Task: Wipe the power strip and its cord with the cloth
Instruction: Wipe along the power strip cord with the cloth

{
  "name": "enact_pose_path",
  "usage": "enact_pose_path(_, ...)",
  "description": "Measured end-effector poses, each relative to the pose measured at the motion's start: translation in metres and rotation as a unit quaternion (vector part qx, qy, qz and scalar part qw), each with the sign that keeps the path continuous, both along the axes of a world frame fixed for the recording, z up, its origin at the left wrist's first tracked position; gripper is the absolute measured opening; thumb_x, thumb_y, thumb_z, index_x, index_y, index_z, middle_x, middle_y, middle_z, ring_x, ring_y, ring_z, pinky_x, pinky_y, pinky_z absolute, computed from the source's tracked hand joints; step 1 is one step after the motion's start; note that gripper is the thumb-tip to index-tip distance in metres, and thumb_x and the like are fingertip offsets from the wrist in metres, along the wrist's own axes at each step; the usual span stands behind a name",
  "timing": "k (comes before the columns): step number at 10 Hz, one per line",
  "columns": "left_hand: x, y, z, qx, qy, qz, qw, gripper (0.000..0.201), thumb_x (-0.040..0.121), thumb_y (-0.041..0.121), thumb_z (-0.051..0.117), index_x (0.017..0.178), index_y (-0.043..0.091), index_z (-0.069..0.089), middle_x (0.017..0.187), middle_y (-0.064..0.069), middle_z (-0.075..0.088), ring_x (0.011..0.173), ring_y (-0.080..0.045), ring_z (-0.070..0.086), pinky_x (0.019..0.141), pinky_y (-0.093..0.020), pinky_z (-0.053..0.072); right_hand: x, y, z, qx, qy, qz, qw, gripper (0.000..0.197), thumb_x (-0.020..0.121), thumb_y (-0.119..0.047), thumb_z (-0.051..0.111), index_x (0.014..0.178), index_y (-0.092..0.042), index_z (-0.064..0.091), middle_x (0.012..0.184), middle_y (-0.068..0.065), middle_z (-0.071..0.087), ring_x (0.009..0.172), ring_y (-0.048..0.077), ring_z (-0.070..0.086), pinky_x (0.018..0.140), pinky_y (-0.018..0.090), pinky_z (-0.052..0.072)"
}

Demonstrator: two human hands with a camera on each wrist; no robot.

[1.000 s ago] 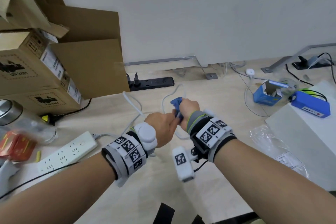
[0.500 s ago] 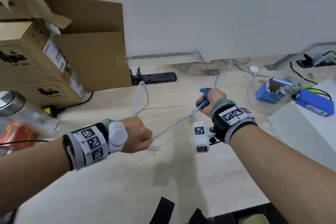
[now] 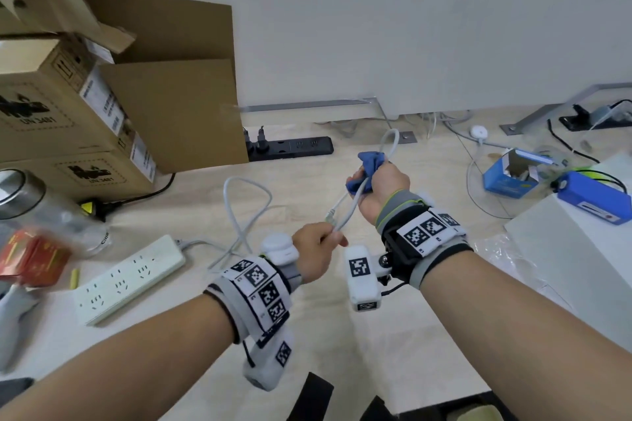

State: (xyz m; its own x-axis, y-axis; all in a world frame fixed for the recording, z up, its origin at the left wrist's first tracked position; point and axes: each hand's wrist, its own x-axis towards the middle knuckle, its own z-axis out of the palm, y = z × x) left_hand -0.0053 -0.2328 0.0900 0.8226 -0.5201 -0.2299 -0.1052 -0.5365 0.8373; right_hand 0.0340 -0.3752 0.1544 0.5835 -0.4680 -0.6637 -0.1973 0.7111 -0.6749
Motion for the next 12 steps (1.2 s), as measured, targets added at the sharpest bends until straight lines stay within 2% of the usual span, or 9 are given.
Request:
enact_pose_path(1,0.003,0.000,0.007,0.011,-0.089,0.004,0.996,0.032,0.096,0.034,0.044,0.081,0.018,0.068,0.055,0.006,0.049,0.054,-0.012,0.047,0.055,-0.027,0.037,-0.006,0.004,-0.001,0.011,-0.013,0.012,1.000,0.037,0.105,-0.021,0.032,0.072,-0.012,0.043,0.036,0.003,0.039,0.020,0.012,0.034,0.032,0.012,0.031)
enact_pose_path(2,0.009,0.007,0.013,0.017,-0.134,-0.054,0.989,0.046,0.090,0.049,0.031,0.083,0.017,0.064,0.070,0.003,0.062,0.069,-0.020,0.057,0.067,-0.033,0.044,-0.009,0.014,0.002,0.003,-0.007,0.032,0.999,0.031,0.104,-0.023,0.036,0.077,-0.013,0.047,0.055,0.007,0.039,0.037,0.017,0.038,0.037,0.020,0.035)
enact_pose_path(4,0.019,0.010,0.015,-0.077,-0.177,-0.009,0.981,0.028,0.095,0.037,0.035,0.082,0.018,0.052,0.056,0.011,0.041,0.053,-0.006,0.040,0.054,-0.027,0.032,-0.005,0.020,-0.001,-0.032,0.045,0.066,0.996,0.033,0.100,-0.009,0.036,0.067,-0.012,0.037,0.039,0.006,0.039,0.032,0.014,0.038,0.034,0.012,0.032)
enact_pose_path(5,0.022,0.015,0.019,-0.100,-0.185,0.000,0.978,0.037,0.094,0.045,0.030,0.091,0.020,0.056,0.058,0.005,0.043,0.054,-0.015,0.042,0.056,-0.032,0.037,-0.009,0.016,0.001,-0.019,0.051,0.051,0.997,0.035,0.096,0.001,0.030,0.064,-0.012,0.033,0.037,0.006,0.032,0.037,0.016,0.029,0.041,0.018,0.028)
enact_pose_path(6,0.027,0.016,0.020,-0.092,-0.195,0.008,0.977,0.031,0.092,0.043,0.031,0.075,0.030,0.053,0.058,0.004,0.045,0.053,-0.012,0.041,0.054,-0.029,0.037,-0.014,0.021,-0.009,-0.046,0.011,0.091,0.995,0.018,0.096,-0.009,0.039,0.082,-0.011,0.051,0.072,0.006,0.055,0.058,0.020,0.052,0.059,0.029,0.046)
enact_pose_path(8,0.028,0.004,0.025,0.078,-0.184,-0.071,0.977,0.024,0.096,0.018,0.039,0.083,0.008,0.057,0.078,-0.016,0.063,0.071,-0.033,0.055,0.062,-0.034,0.036,-0.014,0.044,-0.012,-0.029,0.010,0.105,0.994,0.019,0.097,-0.013,0.048,0.093,0.002,0.059,0.064,0.010,0.059,0.060,0.020,0.060,0.065,0.032,0.053)
enact_pose_path(9,0.021,0.001,0.032,0.173,-0.214,-0.109,0.955,0.030,0.100,0.026,0.033,0.101,0.005,0.054,0.085,-0.017,0.065,0.076,-0.038,0.058,0.066,-0.037,0.042,-0.018,0.042,-0.016,-0.070,0.019,0.153,0.986,0.024,0.098,-0.012,0.042,0.110,0.003,0.056,0.063,0.006,0.054,0.050,0.015,0.055,0.041,0.018,0.048)
enact_pose_path(10,0.017,0.005,0.035,0.185,-0.270,-0.135,0.935,0.033,0.098,0.033,0.033,0.091,0.010,0.056,0.077,-0.014,0.065,0.069,-0.036,0.056,0.061,-0.036,0.038,-0.020,0.033,-0.016,-0.074,0.053,0.163,0.982,0.011,0.096,-0.015,0.042,0.100,-0.007,0.049,0.074,0.005,0.053,0.056,0.018,0.054,0.037,0.017,0.045)
enact_pose_path(12,0.005,0.041,0.031,0.125,-0.355,-0.250,0.892,0.045,0.093,0.047,0.031,0.056,0.021,0.034,0.045,0.007,0.027,0.043,-0.022,0.032,0.051,-0.027,0.026,-0.001,-0.002,-0.016,-0.027,0.162,0.079,0.983,0.036,0.098,-0.014,0.048,0.062,-0.007,0.048,0.050,0.007,0.043,0.043,0.019,0.035,0.035,0.017,0.037)
